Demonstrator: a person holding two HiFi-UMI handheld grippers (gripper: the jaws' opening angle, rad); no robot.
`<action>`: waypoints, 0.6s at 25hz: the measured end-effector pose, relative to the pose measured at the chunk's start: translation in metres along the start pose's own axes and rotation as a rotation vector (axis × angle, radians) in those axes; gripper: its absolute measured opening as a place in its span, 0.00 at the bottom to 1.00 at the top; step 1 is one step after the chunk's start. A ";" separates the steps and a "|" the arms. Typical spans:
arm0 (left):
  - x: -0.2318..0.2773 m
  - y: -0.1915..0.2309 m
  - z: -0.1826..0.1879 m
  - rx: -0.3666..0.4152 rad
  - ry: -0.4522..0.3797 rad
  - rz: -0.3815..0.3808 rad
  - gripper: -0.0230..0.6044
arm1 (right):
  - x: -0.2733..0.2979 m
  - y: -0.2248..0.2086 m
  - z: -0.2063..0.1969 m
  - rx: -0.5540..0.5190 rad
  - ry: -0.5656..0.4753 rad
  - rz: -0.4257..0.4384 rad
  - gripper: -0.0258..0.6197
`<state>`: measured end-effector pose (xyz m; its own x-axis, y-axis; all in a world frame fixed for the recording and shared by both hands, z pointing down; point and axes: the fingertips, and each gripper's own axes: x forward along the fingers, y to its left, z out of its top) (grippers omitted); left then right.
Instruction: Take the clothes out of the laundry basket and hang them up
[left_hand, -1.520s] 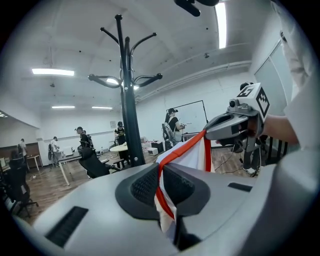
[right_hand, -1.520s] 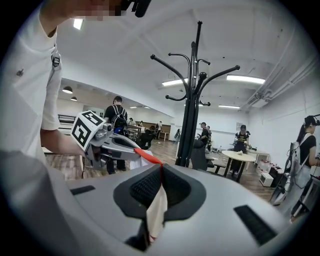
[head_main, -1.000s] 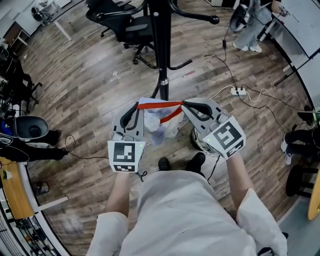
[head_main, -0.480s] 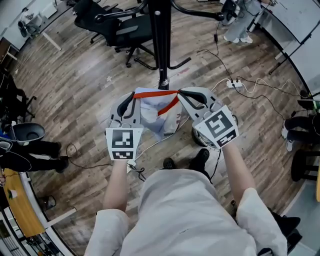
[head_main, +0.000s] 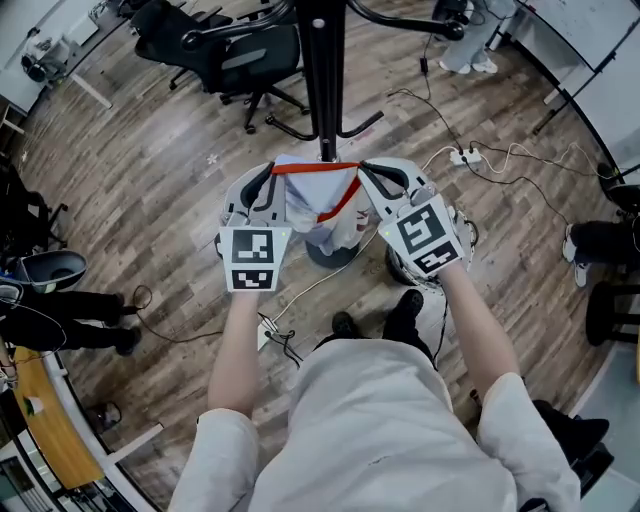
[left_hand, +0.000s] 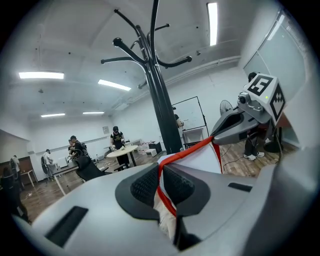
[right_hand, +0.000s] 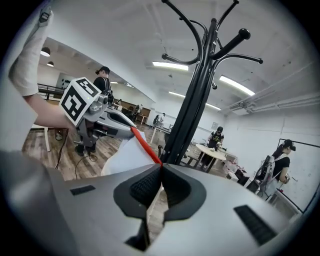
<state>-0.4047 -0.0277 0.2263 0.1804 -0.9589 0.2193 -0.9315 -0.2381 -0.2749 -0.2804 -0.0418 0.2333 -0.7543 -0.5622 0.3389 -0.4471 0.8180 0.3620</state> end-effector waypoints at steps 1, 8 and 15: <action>0.005 0.001 -0.001 0.000 0.001 -0.004 0.09 | 0.002 -0.001 -0.003 -0.008 0.011 -0.006 0.06; 0.029 0.003 0.002 0.000 -0.005 -0.023 0.09 | 0.013 -0.015 -0.012 -0.054 0.058 -0.044 0.06; 0.050 0.005 -0.016 -0.049 0.038 -0.044 0.09 | 0.033 -0.023 -0.028 -0.045 0.105 -0.057 0.06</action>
<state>-0.4052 -0.0745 0.2508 0.2105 -0.9408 0.2658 -0.9373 -0.2715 -0.2185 -0.2817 -0.0823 0.2605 -0.6727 -0.6193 0.4050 -0.4640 0.7794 0.4211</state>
